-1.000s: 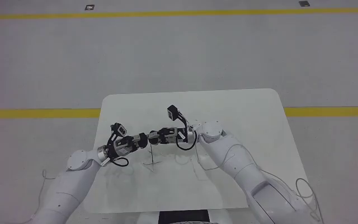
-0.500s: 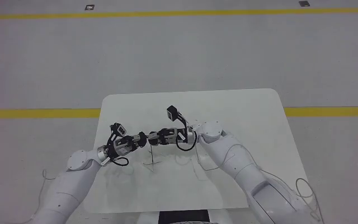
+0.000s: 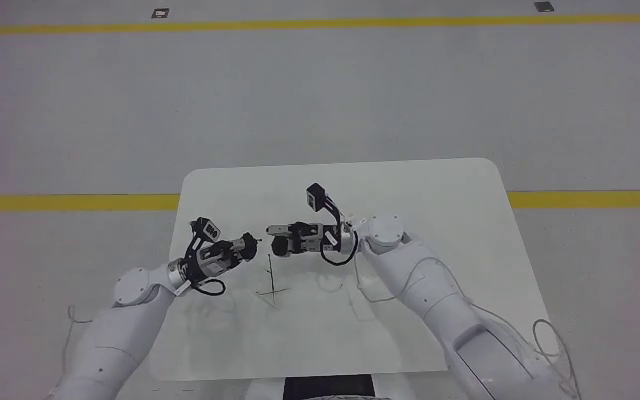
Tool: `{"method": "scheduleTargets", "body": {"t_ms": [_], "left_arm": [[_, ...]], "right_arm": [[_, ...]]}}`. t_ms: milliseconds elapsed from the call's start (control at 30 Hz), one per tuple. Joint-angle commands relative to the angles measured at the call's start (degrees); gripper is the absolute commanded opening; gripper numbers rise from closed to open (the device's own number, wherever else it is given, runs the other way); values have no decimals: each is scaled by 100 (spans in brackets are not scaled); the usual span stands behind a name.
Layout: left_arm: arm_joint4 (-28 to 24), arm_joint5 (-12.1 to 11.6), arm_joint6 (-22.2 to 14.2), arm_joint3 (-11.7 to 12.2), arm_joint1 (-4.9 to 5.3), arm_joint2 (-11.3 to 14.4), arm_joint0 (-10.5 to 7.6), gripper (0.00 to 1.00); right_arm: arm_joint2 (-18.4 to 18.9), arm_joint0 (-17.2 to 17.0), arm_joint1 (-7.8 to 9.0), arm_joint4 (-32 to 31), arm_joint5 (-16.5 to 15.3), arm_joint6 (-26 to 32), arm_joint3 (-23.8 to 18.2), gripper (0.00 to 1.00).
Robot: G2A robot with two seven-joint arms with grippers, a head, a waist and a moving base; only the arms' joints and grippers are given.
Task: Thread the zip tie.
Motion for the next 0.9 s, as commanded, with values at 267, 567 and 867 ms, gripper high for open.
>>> {"method": "scheduleTargets", "body": {"t_ms": [267, 567, 867], "left_arm": [[71, 0, -78, -288, 3, -199, 138, 0], [549, 0, 132, -395, -14, -620, 195, 0], [731, 0, -1063, -300, -369, -2094, 269, 0]], "right_arm": [[87, -50, 51, -31, 26, -28, -101, 100], [87, -50, 51, -31, 26, -28, -101, 100], [87, -50, 51, -31, 26, -28, -101, 100]]}}
